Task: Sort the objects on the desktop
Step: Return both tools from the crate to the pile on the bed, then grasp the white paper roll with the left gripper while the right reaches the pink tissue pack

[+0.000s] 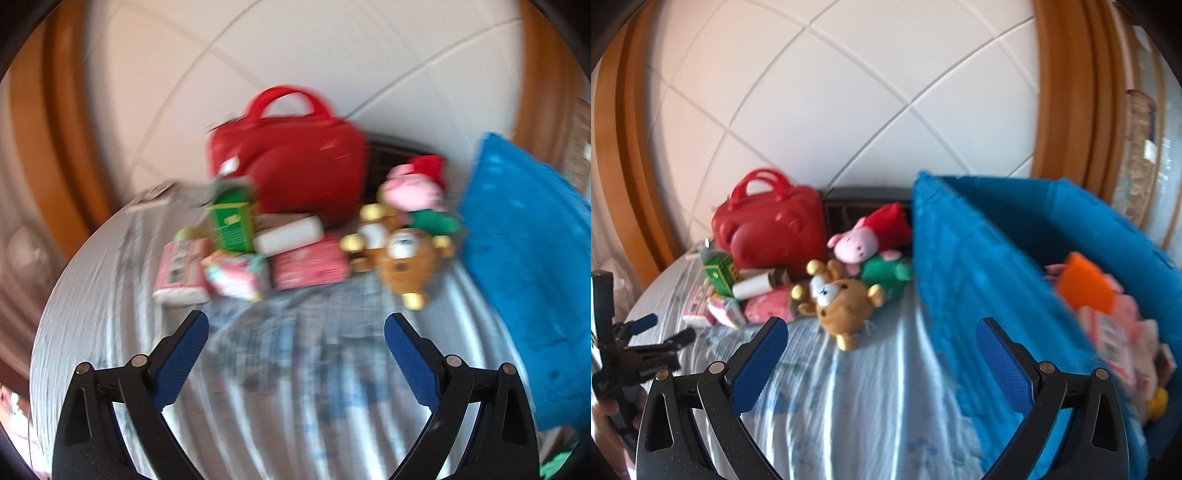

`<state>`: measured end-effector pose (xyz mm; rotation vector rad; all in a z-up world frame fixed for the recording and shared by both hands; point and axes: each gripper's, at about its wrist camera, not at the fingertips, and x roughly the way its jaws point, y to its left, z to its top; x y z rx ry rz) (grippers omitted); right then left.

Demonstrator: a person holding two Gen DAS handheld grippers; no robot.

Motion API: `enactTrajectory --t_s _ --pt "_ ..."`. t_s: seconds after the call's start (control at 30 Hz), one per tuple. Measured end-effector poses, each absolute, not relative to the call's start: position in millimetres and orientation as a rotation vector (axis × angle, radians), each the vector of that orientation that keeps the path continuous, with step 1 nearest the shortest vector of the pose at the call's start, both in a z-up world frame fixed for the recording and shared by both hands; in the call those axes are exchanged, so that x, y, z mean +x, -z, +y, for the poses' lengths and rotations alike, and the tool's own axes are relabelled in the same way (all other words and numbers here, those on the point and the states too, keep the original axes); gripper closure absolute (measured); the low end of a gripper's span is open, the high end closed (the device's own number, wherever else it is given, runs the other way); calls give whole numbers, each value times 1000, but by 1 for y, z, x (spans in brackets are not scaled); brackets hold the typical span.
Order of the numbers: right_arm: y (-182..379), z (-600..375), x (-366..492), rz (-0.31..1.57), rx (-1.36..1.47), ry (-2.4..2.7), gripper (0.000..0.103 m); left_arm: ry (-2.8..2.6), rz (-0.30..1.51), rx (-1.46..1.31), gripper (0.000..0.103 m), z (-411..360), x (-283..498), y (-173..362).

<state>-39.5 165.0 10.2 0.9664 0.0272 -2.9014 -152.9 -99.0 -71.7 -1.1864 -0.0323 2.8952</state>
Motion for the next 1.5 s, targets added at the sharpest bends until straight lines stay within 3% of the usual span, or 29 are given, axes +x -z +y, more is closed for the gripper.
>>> enactTrajectory --t_s 0.37,0.73,0.83,1.07,1.3,1.37,1.5 --pt "57 127 -151 75 1215 2769 0 -2849 -13 -1313 6 -131 -248 116" --pt "123 123 -234 78 1399 2696 0 -2729 306 -1279 6 -81 -370 158" --pt "137 123 -248 64 1417 2675 0 -2666 308 -1355 6 -75 -390 177" --pt "153 115 -272 59 1428 2642 0 -2663 234 -1446 33 -82 -377 193" --pt "166 106 -267 49 1464 2584 0 -2668 55 -1509 43 -98 -318 186" --pt "170 99 -261 52 1469 2549 0 -2652 -12 -1540 51 -104 -303 187" --pt "176 75 -254 79 1454 2465 0 -2660 -31 -1592 52 -118 -281 197"
